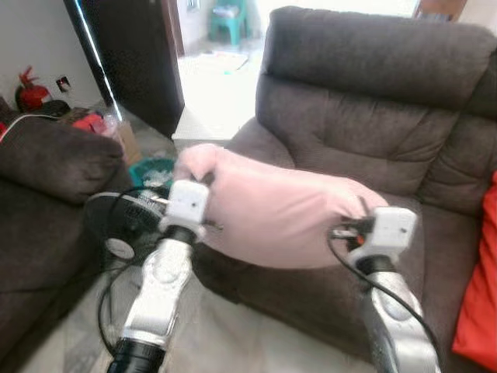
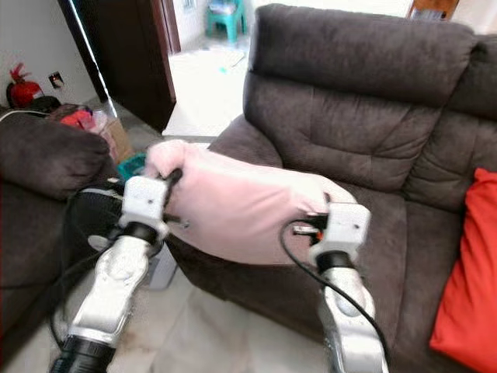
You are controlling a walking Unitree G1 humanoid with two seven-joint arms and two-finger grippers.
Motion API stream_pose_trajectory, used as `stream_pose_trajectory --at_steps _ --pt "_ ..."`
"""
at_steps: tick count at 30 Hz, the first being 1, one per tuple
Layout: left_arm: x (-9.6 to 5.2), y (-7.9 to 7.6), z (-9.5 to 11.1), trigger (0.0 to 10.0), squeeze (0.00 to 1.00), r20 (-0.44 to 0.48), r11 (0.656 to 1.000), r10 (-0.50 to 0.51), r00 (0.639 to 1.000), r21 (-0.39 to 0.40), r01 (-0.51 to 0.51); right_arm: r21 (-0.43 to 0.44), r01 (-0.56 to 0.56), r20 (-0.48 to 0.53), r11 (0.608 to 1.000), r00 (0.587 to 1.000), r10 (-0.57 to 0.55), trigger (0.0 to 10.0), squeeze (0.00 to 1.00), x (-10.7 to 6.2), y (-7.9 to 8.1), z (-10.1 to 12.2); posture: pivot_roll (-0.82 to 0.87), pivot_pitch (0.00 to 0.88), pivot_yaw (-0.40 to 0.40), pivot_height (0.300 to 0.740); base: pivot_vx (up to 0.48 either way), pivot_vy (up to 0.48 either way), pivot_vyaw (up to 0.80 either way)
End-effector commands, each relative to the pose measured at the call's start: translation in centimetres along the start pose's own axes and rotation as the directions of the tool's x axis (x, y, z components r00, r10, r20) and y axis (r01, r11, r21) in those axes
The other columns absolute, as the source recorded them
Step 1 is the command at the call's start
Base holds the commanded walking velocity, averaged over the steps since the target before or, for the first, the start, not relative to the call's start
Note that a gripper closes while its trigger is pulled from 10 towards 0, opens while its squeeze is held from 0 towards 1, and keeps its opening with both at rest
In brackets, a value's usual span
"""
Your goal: Move the pillow to the sofa from floor
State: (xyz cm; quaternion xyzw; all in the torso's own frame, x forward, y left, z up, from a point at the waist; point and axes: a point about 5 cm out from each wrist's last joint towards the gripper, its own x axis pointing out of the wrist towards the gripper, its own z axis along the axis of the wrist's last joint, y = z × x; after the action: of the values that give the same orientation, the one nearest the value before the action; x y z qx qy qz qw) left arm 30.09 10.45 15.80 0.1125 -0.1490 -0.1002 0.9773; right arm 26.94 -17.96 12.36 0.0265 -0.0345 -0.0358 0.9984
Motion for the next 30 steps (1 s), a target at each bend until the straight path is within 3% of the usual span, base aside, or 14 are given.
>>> stream_pose_trajectory --at_steps 1,30 --pt "0.07 0.38 0.17 10.0 0.0 0.01 1.0 0.003 1.0 0.007 -0.003 0.035 -0.047 0.111 0.998 0.993 0.042 10.0 0.0 0.48 1.32 2.22 0.07 0.026 -0.041 0.74 0.274 0.0 0.0" --pt "0.06 0.16 0.15 10.0 0.0 0.008 1.0 -0.014 1.0 0.002 0.014 0.06 -0.01 0.119 0.998 0.993 0.003 10.0 0.0 0.86 0.85 2.42 0.07 0.019 -0.041 0.74 0.273 0.0 -0.07"
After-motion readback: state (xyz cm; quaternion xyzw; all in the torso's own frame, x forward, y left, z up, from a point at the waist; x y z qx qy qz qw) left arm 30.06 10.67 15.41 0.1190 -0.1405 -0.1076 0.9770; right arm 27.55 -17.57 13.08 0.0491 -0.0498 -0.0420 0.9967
